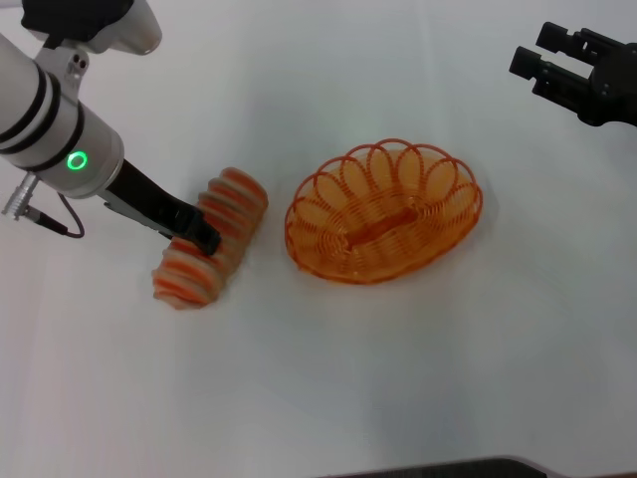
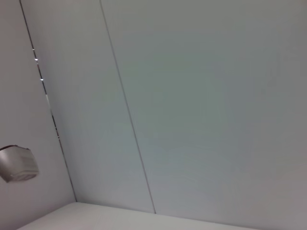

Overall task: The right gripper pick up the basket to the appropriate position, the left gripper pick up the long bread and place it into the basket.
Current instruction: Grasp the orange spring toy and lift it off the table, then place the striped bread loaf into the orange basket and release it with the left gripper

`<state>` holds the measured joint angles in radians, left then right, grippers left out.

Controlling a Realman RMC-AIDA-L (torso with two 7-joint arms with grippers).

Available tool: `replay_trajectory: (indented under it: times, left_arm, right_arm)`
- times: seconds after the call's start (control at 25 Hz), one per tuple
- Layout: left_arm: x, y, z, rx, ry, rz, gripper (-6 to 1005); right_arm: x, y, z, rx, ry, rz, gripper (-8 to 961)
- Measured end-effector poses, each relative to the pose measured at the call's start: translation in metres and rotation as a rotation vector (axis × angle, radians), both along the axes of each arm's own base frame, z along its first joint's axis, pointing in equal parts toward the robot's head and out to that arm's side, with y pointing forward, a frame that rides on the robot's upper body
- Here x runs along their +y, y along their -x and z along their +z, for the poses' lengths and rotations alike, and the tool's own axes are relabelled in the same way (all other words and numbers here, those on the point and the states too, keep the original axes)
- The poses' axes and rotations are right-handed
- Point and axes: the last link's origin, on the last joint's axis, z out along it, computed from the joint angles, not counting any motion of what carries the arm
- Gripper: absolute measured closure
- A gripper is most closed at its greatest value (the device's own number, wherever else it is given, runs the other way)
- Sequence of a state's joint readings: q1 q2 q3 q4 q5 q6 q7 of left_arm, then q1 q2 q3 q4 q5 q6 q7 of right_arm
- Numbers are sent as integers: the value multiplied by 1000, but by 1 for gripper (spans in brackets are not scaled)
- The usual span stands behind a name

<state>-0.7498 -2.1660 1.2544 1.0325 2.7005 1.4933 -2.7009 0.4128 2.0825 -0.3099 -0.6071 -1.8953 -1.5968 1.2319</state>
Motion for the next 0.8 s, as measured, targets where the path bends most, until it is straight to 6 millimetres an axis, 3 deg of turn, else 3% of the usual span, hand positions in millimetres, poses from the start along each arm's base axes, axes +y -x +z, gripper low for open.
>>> replay_trajectory:
  times: [0.08,0.16,0.36,0.56,0.68,0.8]
  left_arm:
    - [0,0,0,1,2,-3,343]
    - [0,0,0,2,3,-5,542]
    - [4,-4,10,10,-6,-49,589]
    - [19,-19,35,12,-59,-154,616]
    - [28,-39,45,1,-71,-260,630]
    - [32,-63,41,-12,-52,-358,643]
  right_arm:
    - [0,0,0,-3,-1,-3,327]
    - [1,-1,0,-4,0,-4,327]
    - [0,-1,-2,3,2,-10,327]
    - [-1,-4,2,16,-25,-26,327]
    - [-3,-8,7,43,-67,-45,327]
    - [-6,-12,11,72,-107,-64,327]
